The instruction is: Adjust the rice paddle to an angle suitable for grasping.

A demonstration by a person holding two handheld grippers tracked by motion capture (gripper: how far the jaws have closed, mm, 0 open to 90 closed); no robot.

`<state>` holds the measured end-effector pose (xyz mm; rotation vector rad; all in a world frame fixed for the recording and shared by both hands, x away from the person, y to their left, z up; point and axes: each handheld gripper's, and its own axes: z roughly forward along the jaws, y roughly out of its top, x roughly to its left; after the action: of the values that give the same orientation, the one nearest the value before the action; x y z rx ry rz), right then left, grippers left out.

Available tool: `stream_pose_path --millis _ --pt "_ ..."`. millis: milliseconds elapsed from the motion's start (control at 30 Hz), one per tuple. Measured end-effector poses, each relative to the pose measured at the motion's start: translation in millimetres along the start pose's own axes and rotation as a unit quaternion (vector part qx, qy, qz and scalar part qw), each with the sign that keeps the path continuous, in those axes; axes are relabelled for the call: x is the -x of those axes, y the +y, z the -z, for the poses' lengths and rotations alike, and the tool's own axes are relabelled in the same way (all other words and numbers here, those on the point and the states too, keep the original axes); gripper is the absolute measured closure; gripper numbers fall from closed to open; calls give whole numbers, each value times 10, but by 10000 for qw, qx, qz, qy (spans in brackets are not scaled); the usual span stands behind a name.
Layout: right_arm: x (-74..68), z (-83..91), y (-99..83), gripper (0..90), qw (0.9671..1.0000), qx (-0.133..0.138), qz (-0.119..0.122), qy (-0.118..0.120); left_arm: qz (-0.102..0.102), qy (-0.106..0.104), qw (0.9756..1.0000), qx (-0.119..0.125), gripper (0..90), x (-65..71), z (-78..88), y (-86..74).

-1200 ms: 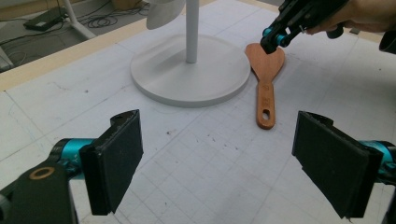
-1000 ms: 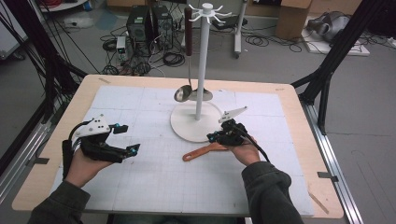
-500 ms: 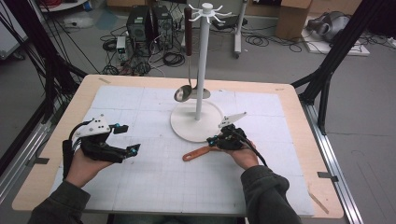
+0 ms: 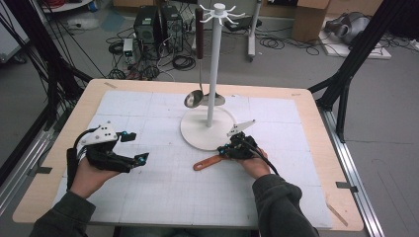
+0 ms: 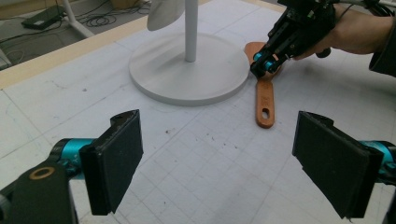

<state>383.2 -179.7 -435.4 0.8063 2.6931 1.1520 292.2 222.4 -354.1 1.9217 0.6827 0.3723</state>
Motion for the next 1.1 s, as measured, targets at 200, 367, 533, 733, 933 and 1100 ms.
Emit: stream_pose_path --millis 200,367,533,733,933,1100 --pt "-17 8 1 900 10000 -57 37 -23 0 4 10000 19 167 -2 10 2" --pt "-32 -13 15 899 9998 -108 135 -98 -19 -5 10000 -2 167 1 5 1" --pt "-33 -2 8 899 9998 -143 139 -84 -3 6 10000 7 167 -3 7 1" --pt "-59 45 -23 899 9996 -230 115 -93 -21 -13 10000 -3 167 -3 5 2" --pt "-9 55 -28 898 9994 -226 89 -227 -12 -7 10000 9 167 2 2 2" --pt "37 51 -47 898 9995 -198 14 -261 -28 -3 10000 -16 167 -1 -2 0"
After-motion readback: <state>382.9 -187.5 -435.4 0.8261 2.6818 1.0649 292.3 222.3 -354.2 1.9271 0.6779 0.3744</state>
